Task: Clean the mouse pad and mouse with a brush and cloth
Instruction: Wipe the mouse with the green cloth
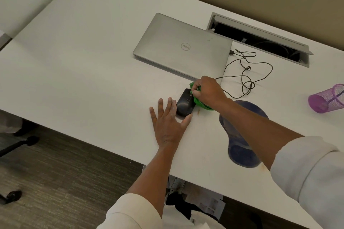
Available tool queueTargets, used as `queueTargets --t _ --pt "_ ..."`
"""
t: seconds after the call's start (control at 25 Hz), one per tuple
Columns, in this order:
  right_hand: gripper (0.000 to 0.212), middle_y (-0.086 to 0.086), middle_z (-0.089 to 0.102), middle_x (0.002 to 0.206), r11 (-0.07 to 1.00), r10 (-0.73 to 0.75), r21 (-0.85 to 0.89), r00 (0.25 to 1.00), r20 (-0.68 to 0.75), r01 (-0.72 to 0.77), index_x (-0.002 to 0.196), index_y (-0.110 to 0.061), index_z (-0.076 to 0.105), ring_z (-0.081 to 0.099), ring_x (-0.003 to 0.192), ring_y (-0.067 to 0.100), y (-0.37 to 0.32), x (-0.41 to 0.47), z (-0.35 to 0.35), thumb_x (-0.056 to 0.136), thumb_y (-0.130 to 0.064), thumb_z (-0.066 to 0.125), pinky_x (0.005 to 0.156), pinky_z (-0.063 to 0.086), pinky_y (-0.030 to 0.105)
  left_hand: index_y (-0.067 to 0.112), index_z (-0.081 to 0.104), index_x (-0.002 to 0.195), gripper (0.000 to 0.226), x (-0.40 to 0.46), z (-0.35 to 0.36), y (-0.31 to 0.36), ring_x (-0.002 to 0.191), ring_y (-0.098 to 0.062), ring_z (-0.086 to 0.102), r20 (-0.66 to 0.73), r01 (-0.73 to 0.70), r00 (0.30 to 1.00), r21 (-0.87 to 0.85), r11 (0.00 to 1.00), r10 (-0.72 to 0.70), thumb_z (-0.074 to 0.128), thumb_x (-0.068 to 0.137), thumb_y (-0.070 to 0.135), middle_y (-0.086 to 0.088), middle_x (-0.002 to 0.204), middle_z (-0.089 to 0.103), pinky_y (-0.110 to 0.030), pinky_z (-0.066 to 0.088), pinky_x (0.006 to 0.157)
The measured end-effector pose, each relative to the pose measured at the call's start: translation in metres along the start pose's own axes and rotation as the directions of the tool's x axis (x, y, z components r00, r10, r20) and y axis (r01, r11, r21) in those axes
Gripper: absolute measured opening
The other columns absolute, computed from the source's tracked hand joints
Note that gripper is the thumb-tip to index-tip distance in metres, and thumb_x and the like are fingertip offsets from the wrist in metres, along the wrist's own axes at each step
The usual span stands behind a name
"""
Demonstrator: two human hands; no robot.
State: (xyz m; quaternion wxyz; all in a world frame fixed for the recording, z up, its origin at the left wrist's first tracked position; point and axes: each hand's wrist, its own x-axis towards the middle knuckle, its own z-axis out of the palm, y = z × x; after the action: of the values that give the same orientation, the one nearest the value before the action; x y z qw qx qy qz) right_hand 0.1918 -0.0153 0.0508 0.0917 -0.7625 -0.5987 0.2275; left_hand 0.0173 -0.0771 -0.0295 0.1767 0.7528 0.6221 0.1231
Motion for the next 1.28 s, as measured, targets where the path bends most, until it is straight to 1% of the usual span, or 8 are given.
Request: queueTargets --t 0.28,0.52,0.68,0.76,0.84,0.96,1.16,1.28 --pt "0.005 -0.002 0.059 0.100 0.999 -0.005 -0.042 1.000 -0.015 0.005 0.077 -0.023 0.069 0.058 0.093 0.021 -0.009 -0.011 0.001 0.080 -0.019 0.070 0.077 0.052 0.040 0.022 0.040 0.156 0.086 -0.001 -0.004 0.001 0.158 -0.021 0.010 0.012 -0.001 1.000 0.003 1.000 0.001 0.038 0.091 0.078 0.005 0.164 0.033 -0.051 -0.003 0.127" --pt "0.008 -0.001 0.058 0.100 0.994 0.057 -0.092 0.998 -0.016 -0.058 0.077 -0.022 0.068 0.058 0.095 0.026 -0.016 -0.009 -0.001 0.082 -0.017 0.066 0.071 0.049 0.036 0.022 0.039 0.156 0.086 0.000 -0.005 0.002 0.158 -0.020 0.010 0.026 0.008 1.000 -0.003 1.000 -0.008 0.038 0.091 0.079 0.007 0.165 0.032 -0.050 -0.004 0.127" --pt "0.017 0.004 0.059 0.105 0.997 0.018 -0.077 0.986 -0.164 -0.031 0.102 -0.025 0.069 0.052 0.103 0.031 -0.026 -0.010 0.001 0.088 -0.027 0.060 0.069 0.041 0.033 0.023 0.039 0.156 0.086 0.000 -0.004 0.002 0.158 -0.020 0.010 0.020 0.004 1.000 0.002 1.000 -0.004 0.035 0.091 0.079 0.007 0.165 0.032 -0.051 -0.004 0.127" --pt "0.041 0.006 0.059 0.117 0.998 0.048 -0.038 0.992 -0.121 -0.052 0.127 -0.028 0.058 0.047 0.111 0.033 -0.031 -0.015 0.005 0.086 -0.031 0.063 0.076 0.044 0.036 0.023 0.038 0.156 0.086 0.000 -0.003 0.000 0.158 -0.020 0.010 0.021 0.004 1.000 0.002 1.000 -0.004 0.036 0.091 0.079 0.007 0.165 0.032 -0.050 -0.005 0.127" --pt "0.059 0.002 0.052 0.132 0.992 0.119 -0.043 0.993 -0.020 -0.119 0.138 -0.032 0.048 0.038 0.121 0.035 -0.036 -0.025 0.011 0.082 -0.026 0.066 0.088 0.044 0.041 0.023 0.038 0.156 0.086 -0.001 -0.003 0.001 0.158 -0.019 0.009 0.027 0.009 1.000 -0.008 1.000 -0.009 0.038 0.091 0.079 0.008 0.165 0.032 -0.049 -0.007 0.126" --pt "0.062 -0.003 0.052 0.134 0.990 0.032 -0.134 0.999 0.014 -0.030 0.136 -0.033 0.051 0.037 0.119 0.032 -0.045 -0.046 0.018 0.080 -0.008 0.060 0.089 0.042 0.042 0.024 0.037 0.156 0.086 -0.001 -0.005 0.002 0.158 -0.018 0.007 0.029 0.009 1.000 -0.024 1.000 -0.008 0.031 0.090 0.079 0.008 0.165 0.031 -0.047 -0.012 0.126" --pt "0.065 0.000 0.059 0.128 0.975 -0.201 -0.060 0.963 0.180 0.215 0.137 -0.034 0.052 0.040 0.107 0.025 -0.038 -0.077 0.012 0.077 -0.010 0.062 0.092 0.045 0.043 0.032 0.040 0.155 0.083 -0.001 -0.008 0.003 0.158 -0.021 0.005 0.040 -0.029 0.999 0.009 1.000 0.029 0.013 0.085 0.067 0.008 0.166 0.029 -0.054 -0.004 0.126" --pt "0.070 0.005 0.061 0.126 0.989 -0.148 0.020 0.989 -0.012 0.148 0.140 -0.025 0.048 0.053 0.111 0.029 -0.027 -0.055 -0.002 0.073 -0.014 0.066 0.100 0.040 0.038 0.026 0.038 0.156 0.087 -0.001 -0.007 0.002 0.158 -0.020 0.008 0.018 -0.003 1.000 -0.036 0.999 0.004 0.026 0.088 0.078 0.007 0.164 0.032 -0.048 -0.010 0.126"
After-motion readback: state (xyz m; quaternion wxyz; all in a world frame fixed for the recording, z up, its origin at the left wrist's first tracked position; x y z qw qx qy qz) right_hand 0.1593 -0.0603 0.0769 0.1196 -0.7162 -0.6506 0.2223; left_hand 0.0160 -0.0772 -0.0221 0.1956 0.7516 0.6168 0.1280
